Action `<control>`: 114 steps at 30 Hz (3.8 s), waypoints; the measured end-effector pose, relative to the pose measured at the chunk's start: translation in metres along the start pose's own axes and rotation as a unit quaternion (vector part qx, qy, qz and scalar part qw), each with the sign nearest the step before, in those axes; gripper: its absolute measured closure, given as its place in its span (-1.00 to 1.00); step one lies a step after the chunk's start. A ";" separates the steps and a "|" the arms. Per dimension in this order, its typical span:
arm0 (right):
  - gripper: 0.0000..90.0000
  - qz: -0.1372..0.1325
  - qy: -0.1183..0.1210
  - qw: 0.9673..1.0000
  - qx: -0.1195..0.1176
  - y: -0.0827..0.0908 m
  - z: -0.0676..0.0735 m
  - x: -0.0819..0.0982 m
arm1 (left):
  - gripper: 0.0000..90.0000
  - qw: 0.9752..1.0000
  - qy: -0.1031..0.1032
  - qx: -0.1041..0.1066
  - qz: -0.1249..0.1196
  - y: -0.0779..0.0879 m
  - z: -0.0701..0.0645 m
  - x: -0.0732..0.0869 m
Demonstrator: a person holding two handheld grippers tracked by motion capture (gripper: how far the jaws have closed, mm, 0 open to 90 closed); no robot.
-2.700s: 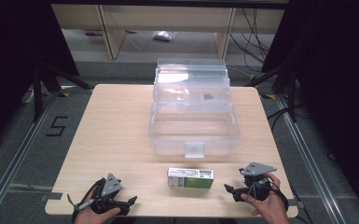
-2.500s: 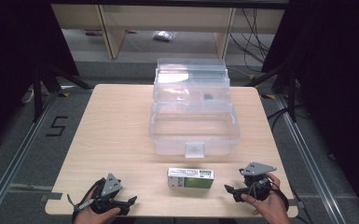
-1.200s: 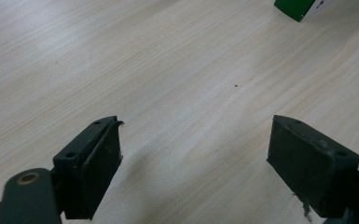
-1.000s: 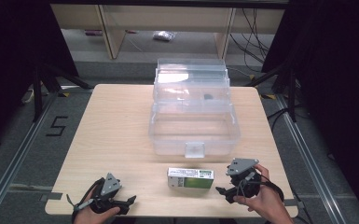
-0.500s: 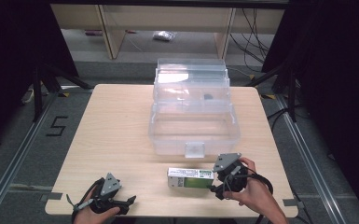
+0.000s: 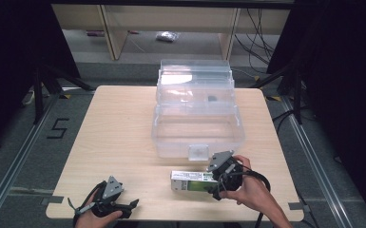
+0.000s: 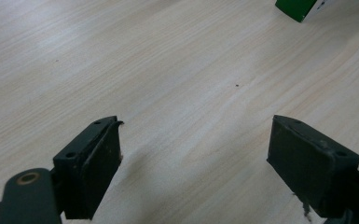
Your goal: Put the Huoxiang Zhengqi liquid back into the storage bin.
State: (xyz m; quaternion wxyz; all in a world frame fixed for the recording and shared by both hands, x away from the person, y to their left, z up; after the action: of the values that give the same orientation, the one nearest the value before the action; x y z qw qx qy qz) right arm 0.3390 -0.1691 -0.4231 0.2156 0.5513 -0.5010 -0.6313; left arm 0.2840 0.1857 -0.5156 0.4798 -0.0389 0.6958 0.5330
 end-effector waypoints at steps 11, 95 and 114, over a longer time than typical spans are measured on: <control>-0.58 0.023 0.002 1.000 -0.013 -0.012 -0.001 -0.014 | -0.63 1.000 0.000 -0.001 0.001 0.000 0.000 0.000; 0.45 0.137 0.089 0.983 -0.081 -0.012 -0.024 -0.051 | -0.63 1.000 -0.001 0.000 0.001 0.000 0.001 0.000; 0.45 0.116 0.086 0.987 -0.073 0.030 -0.053 -0.063 | -0.63 1.000 -0.001 -0.005 0.003 0.000 0.001 0.000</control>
State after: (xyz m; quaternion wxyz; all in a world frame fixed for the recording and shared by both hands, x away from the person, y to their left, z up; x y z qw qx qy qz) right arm 0.3975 -0.1503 -0.3609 0.3694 0.5243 -0.4942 -0.5869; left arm 0.2848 0.1867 -0.5158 0.4784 -0.0385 0.6931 0.5378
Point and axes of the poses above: each handheld gripper's, and its own axes: y roughly backward along the jaws, x roughly out of its underside, z roughly to its left, the point moved 1 cm from there along -y, roughly forward along the jaws, and after that the axes turned 2 degrees about -x, right-handed, at the moved point
